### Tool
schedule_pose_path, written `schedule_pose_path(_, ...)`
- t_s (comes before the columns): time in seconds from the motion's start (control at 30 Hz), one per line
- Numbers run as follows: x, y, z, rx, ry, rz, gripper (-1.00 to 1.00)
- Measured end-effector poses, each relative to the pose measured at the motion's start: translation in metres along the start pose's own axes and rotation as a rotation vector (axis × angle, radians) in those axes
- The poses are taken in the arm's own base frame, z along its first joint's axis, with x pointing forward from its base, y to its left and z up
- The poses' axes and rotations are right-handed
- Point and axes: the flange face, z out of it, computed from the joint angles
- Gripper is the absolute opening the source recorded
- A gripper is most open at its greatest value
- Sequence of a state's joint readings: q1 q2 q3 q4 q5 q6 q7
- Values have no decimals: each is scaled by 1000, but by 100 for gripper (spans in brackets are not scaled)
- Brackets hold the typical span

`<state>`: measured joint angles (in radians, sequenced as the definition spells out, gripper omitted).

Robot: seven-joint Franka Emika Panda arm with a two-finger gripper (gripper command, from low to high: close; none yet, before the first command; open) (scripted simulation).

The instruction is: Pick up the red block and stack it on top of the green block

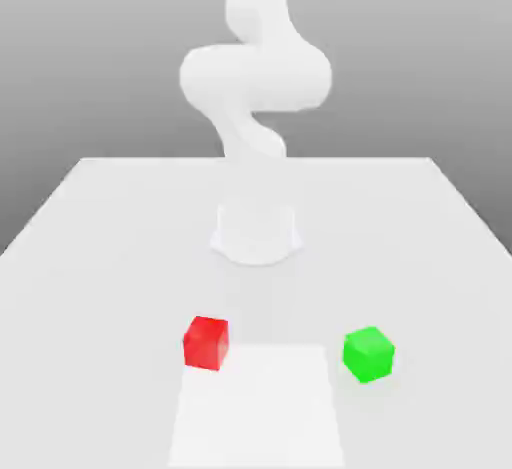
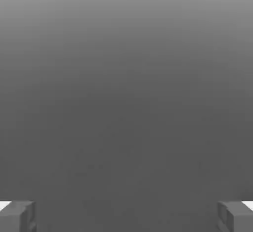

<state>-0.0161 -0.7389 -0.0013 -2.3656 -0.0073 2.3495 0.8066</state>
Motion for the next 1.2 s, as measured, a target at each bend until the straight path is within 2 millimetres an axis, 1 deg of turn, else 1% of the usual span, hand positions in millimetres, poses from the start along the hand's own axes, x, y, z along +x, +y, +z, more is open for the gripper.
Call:
schedule_pose_path(0.07, -7, 18, 51, -64, -42, 16, 0)
schedule_pose_path(0.13, -17, 39, 97, -125, -84, 32, 0)
schedule_pose_path(0.23, -39, 79, 159, -216, -149, 60, 0)
schedule_pose_path(0.3, -57, 110, 195, -276, -195, 80, 0)
schedule_pose_path(0.37, -79, 143, 228, -337, -244, 102, 0)
schedule_pose_path(0.43, -105, 180, 256, -400, -298, 127, 0)
schedule_pose_path(0.53, -153, 241, 290, -498, -386, 169, 0)
schedule_pose_path(0.6, -182, 276, 315, -546, -431, 191, 0)
schedule_pose_path(0.67, -197, 294, 330, -562, -444, 199, 0)
schedule_pose_path(0.77, -212, 308, 349, -567, -449, 199, 0)
schedule_pose_path(0.8, -216, 312, 354, -568, -449, 199, -100)
schedule_pose_path(1.03, -217, 313, 355, -568, -449, 199, -100)
schedule_pose_path(1.2, -200, 296, 330, -568, -449, 200, -100)
